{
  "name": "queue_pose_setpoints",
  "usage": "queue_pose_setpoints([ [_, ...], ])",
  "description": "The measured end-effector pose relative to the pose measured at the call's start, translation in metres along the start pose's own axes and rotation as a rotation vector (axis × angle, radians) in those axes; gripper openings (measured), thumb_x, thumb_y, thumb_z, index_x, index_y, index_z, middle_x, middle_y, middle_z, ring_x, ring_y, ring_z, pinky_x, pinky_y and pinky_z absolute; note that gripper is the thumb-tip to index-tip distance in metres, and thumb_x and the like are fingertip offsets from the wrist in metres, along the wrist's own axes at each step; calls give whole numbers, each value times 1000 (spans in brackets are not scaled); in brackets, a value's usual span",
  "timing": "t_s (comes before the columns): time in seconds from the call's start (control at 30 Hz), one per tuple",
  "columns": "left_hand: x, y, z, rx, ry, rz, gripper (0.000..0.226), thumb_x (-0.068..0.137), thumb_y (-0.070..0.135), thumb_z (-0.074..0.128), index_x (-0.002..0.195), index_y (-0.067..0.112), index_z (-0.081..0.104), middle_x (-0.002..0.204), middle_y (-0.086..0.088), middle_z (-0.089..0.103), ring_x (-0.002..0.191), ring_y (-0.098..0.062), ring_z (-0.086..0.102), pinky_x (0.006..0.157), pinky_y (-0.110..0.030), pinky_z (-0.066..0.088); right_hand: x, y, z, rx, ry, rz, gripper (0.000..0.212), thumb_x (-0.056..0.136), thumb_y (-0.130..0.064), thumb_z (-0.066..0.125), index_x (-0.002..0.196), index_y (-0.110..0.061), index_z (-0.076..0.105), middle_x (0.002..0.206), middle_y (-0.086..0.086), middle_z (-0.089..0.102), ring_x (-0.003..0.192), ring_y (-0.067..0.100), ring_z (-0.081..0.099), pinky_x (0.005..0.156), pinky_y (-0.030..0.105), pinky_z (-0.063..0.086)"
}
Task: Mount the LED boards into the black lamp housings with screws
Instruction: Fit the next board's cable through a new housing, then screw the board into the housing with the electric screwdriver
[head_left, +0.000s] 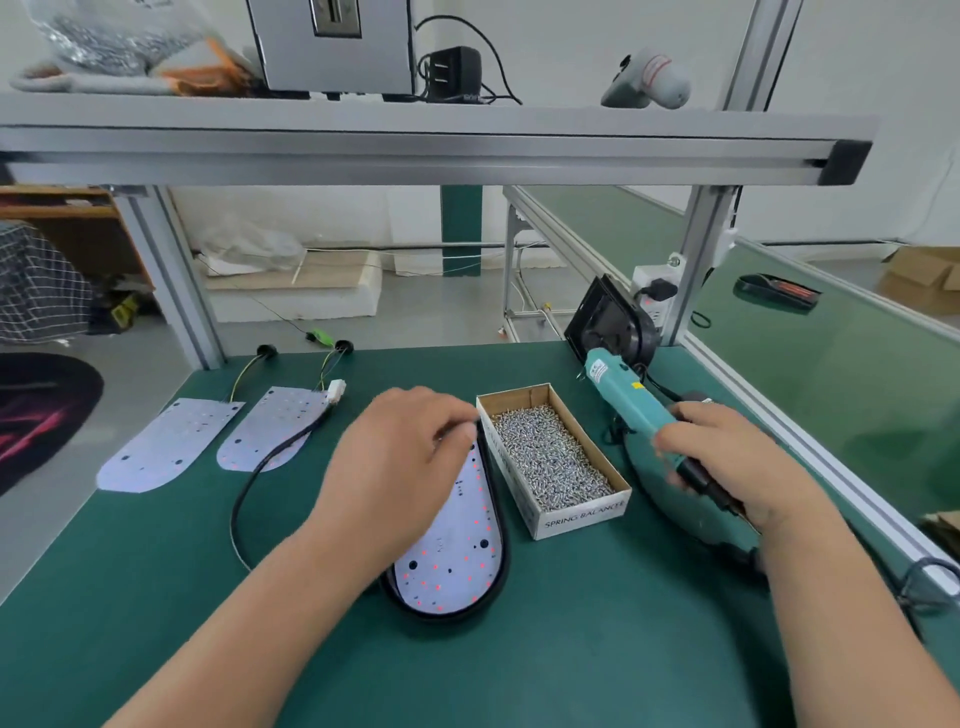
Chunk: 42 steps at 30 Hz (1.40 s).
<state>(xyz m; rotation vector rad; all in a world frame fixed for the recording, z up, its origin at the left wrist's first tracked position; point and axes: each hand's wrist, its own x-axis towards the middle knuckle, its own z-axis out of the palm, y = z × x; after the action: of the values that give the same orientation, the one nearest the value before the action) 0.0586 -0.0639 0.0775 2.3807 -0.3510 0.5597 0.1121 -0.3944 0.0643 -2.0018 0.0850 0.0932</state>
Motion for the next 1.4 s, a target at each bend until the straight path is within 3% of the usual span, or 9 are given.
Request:
queue_pose_setpoints([
  [0.13,35,35,29,346,-346,205,25,106,36,51,106,28,75,101,8,73,105,-20,59,91,-39,51,1,0,2,384,13,-112,32,79,-33,73,94,-4,71,76,14,62,51,24,53,43,29,41],
  [0.2,48,44,49,487,-438,267,25,105,34,52,94,22,72,88,5,69,98,-23,59,88,-40,48,2,-2,6,497,-10,-115,33,86,-31,69,100,-2,72,79,12,62,51,21,53,42,28,40],
  [0.27,57,46,66,552,-539,265,29,102,31,57,77,18,61,71,3,56,88,-25,58,83,-40,41,3,-3,11,574,-43,-93,29,95,-28,63,104,-1,71,79,8,61,52,18,52,43,27,41],
  [0.37,62,45,80,552,-673,210,25,94,30,68,73,18,60,71,2,56,90,-26,62,75,-38,32,3,-6,20,649,-73,-69,28,104,-27,54,108,-2,67,78,5,61,54,16,51,44,24,40],
  [0.43,64,44,83,510,-679,193,10,92,25,70,84,18,73,84,1,69,96,-26,66,72,-36,35,2,-8,24,674,-71,-70,27,104,-26,53,109,-3,66,78,5,61,54,15,51,45,23,41],
  [0.53,62,42,84,484,-650,199,13,94,18,65,97,19,78,97,1,74,99,-26,66,76,-37,43,2,-9,28,674,-48,-80,26,104,-25,54,110,-4,66,79,5,62,56,15,51,47,23,41],
  [1.0,59,51,88,558,-662,236,23,92,7,58,99,17,77,102,-4,75,95,-30,66,73,-35,41,6,-6,37,683,-11,-121,29,97,-27,61,111,-3,69,84,9,63,58,18,53,50,26,42],
  [1.17,59,50,83,488,-570,228,27,87,4,57,84,31,58,92,0,66,94,-29,62,71,-35,35,6,-7,38,703,-9,-131,27,98,-27,58,110,-5,68,83,6,62,58,17,52,50,26,41],
  [1.4,59,44,76,362,-503,178,17,100,15,58,103,23,73,105,4,73,106,-24,63,94,-42,49,5,-8,41,732,4,-130,33,93,-29,61,111,-3,68,84,7,62,58,17,53,49,25,43],
])
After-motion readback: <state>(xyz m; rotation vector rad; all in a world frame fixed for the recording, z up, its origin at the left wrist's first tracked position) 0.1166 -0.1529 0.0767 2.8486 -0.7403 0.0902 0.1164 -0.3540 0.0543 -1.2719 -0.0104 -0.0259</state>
